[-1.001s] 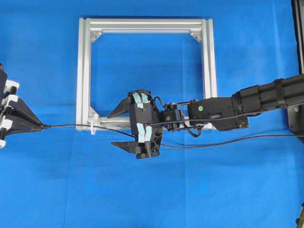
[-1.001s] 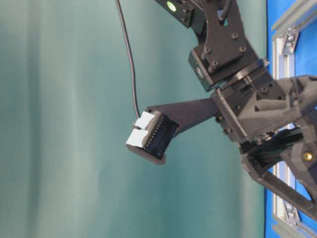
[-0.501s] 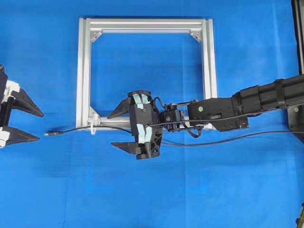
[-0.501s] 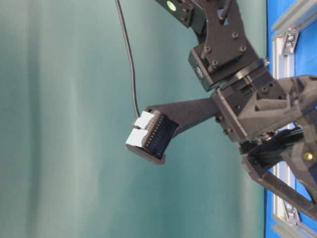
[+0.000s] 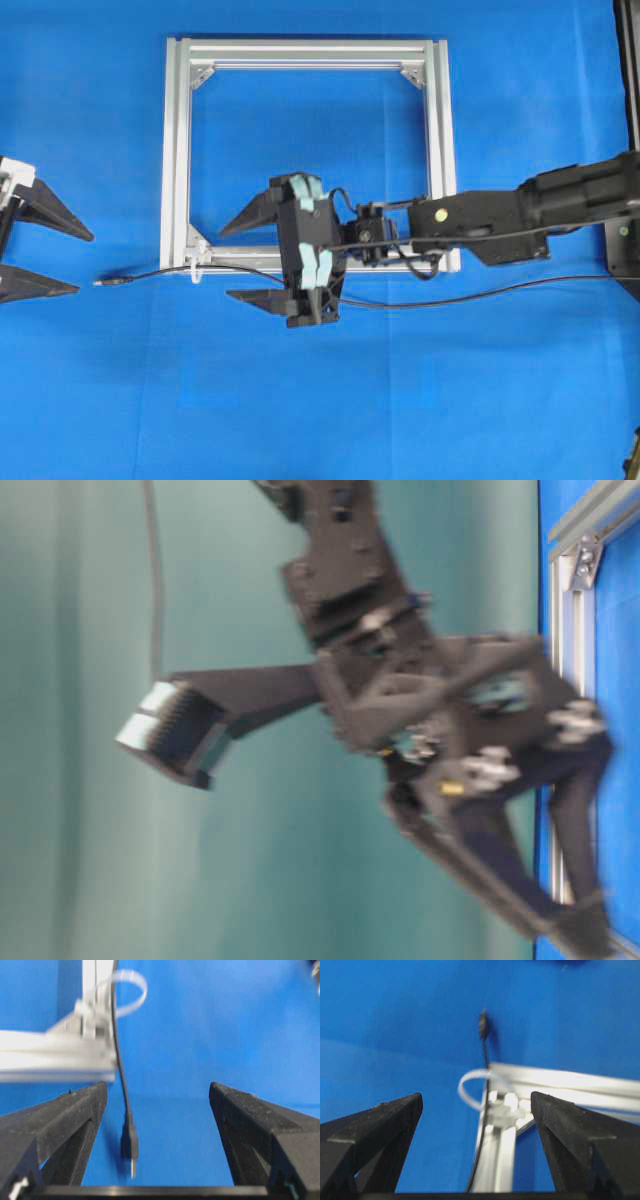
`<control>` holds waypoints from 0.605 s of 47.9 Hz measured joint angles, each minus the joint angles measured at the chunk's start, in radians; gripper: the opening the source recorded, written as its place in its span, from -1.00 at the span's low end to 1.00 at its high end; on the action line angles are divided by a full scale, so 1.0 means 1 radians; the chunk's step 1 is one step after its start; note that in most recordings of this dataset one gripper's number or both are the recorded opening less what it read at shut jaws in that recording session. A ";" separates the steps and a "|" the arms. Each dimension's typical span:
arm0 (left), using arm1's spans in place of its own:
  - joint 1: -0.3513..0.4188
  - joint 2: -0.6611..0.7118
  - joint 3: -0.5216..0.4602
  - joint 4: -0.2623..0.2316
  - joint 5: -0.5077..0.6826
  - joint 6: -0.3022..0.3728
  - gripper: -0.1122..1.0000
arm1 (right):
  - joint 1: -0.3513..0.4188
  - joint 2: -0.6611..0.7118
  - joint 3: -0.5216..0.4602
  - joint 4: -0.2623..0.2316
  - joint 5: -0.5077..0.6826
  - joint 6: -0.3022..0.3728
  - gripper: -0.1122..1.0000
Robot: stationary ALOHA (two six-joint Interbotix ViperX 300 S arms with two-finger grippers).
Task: Insert the wire through the string loop located on the left side.
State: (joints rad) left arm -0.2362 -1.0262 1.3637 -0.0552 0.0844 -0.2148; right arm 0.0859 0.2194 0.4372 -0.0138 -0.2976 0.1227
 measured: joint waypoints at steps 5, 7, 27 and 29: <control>0.012 -0.023 -0.018 0.000 -0.003 0.023 0.58 | -0.009 -0.038 0.000 0.000 0.021 0.000 0.86; 0.021 -0.029 -0.028 0.002 -0.003 0.035 0.58 | -0.011 -0.052 0.000 0.000 0.032 0.000 0.86; 0.063 -0.035 -0.101 0.002 -0.003 0.110 0.58 | -0.015 -0.129 0.000 0.000 0.075 0.000 0.86; 0.064 -0.035 -0.101 0.002 -0.003 0.118 0.58 | -0.014 -0.130 0.000 0.000 0.075 0.000 0.86</control>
State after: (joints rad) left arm -0.1718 -1.0615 1.2625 -0.0537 0.0813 -0.0966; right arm 0.0721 0.0890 0.4372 -0.0138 -0.2224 0.1227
